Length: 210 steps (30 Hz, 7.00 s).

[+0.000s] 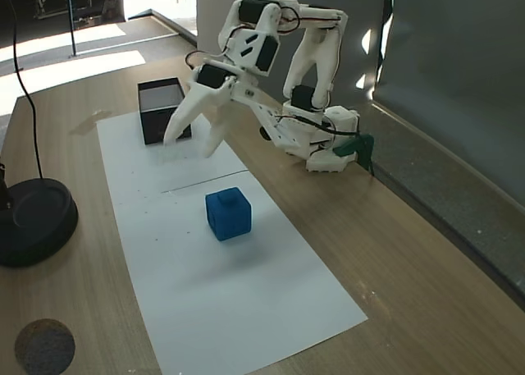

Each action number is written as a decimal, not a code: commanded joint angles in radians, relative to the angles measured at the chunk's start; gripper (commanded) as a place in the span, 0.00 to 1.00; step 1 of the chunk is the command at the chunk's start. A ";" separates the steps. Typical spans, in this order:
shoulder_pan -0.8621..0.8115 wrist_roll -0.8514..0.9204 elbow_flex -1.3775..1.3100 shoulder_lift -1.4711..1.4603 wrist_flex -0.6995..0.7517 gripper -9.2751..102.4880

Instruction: Grab a blue square and put it in the box.

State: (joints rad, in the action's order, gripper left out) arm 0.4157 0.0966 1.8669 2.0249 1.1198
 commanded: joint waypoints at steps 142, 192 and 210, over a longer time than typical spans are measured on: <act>-0.653 0.173 -0.666 -0.296 0.417 0.17; -1.279 0.402 -0.793 -0.434 0.402 0.17; -1.285 0.397 -0.801 -0.512 0.400 0.17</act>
State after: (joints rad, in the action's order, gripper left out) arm -0.8652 0.4955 1.0907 1.5002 1.5324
